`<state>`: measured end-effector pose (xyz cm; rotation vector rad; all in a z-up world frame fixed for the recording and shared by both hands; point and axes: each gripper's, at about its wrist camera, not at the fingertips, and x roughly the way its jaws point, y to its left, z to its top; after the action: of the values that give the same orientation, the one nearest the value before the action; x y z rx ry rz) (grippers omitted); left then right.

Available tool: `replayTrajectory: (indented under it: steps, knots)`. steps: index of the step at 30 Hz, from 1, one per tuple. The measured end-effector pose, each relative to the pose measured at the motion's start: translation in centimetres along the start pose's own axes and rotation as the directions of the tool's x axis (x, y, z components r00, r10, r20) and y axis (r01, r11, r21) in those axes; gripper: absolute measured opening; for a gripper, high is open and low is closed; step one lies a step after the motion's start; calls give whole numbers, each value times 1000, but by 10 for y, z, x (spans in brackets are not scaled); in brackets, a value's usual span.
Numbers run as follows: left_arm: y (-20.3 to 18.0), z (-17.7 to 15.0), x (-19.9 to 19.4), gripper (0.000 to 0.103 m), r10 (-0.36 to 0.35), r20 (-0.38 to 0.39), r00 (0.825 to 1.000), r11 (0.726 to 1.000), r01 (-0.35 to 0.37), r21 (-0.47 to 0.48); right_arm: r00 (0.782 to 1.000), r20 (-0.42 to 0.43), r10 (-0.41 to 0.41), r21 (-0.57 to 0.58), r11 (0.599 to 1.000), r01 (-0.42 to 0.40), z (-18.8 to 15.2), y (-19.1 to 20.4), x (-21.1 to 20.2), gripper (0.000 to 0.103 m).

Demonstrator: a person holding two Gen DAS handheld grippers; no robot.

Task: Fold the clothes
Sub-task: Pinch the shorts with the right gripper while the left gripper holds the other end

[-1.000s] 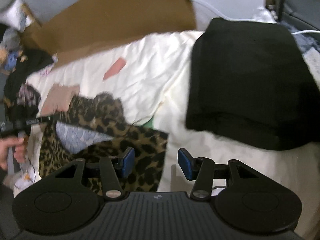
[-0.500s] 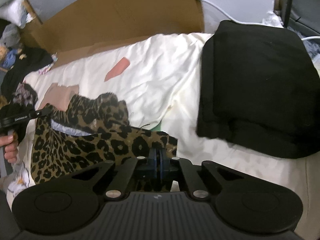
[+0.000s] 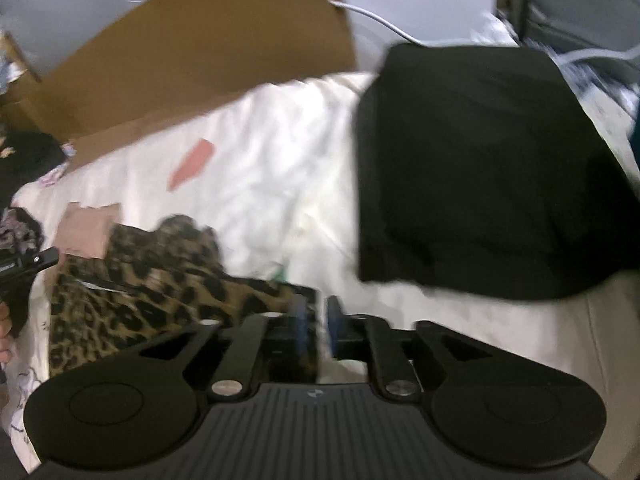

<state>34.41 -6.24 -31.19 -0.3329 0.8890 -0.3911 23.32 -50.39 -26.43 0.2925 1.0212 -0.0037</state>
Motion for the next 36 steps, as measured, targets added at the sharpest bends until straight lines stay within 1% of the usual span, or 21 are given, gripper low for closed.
replayTrajectory:
  steps: [1, 2, 4, 5, 7, 9, 10, 13, 16, 17, 18, 20, 24, 25, 27, 29, 31, 34, 36]
  knots:
    - [-1, -1, 1, 20, -3, -6, 1000, 1000, 3, 15, 1000, 3, 5, -12, 1000, -5, 1, 4, 1, 41]
    - [-4, -2, 2, 20, 1, -13, 1000, 999, -1, 39, 1000, -2, 7, -23, 1000, -7, 1, 7, 3, 41]
    - [-11, -5, 2, 20, 26, -27, 999, 992, -23, 123, 1000, -28, -3, -41, 999, 2, 0, 13, 11, 41]
    - [-13, -7, 1, 20, 25, -31, 999, 989, -20, 149, 999, -38, -9, -48, 999, 7, -2, 15, 14, 41]
    - [-14, -8, 0, 20, 23, -41, 999, 984, -15, 177, 999, -47, -15, -67, 998, 12, -5, 18, 20, 42]
    - [-18, -10, 0, 20, 40, -44, 998, 976, -30, 216, 999, -49, -21, -100, 995, 16, -8, 21, 23, 42]
    - [-20, -11, 1, 20, 38, -47, 998, 972, -27, 234, 999, -48, -24, -114, 993, 18, -9, 22, 24, 42]
    - [-25, -15, 2, 20, 33, -50, 998, 967, -20, 254, 999, -50, -18, -126, 992, 12, -10, 22, 26, 42]
    - [-25, -17, 8, 20, 58, -54, 997, 963, -41, 266, 998, -54, -16, -137, 991, 8, -10, 23, 29, 41]
    - [-23, -17, 9, 17, 50, -58, 997, 966, -34, 256, 999, -53, -13, -139, 990, 5, -10, 24, 30, 41]
    - [-22, -18, 9, 8, 42, -61, 997, 969, -26, 247, 999, -52, -10, -142, 990, 2, -10, 25, 30, 36]
    - [-24, -17, 7, 3, 32, -45, 998, 967, -19, 255, 999, -52, 8, -148, 989, -15, -9, 27, 31, 3]
    - [-29, -13, 0, 2, 17, -3, 1000, 966, -16, 257, 999, -41, 10, -173, 985, -17, -9, 34, 28, 1]
    - [-30, -11, -2, 2, 14, 10, 1000, 968, -16, 251, 999, -35, 7, -174, 985, -13, -9, 34, 26, 1]
    - [-28, -4, -8, 2, 5, 36, 999, 981, -12, 193, 1000, -16, 0, -162, 987, -3, -7, 32, 20, 1]
    - [-22, 2, -12, 2, -14, 53, 999, 993, 7, 120, 1000, 4, 0, -113, 994, 0, -7, 24, 14, 1]
    - [-16, 2, -13, 2, -27, 52, 998, 999, 25, 45, 1000, 28, 12, -52, 999, -11, -7, 17, 8, 0]
    - [0, -2, -6, 2, -34, 31, 999, 994, 37, -102, 998, 60, 36, 60, 997, -39, -8, 7, 6, 0]
    - [7, -4, 2, 2, -22, 9, 1000, 988, 23, -155, 997, 65, 39, 99, 994, -45, -10, 5, 12, 0]
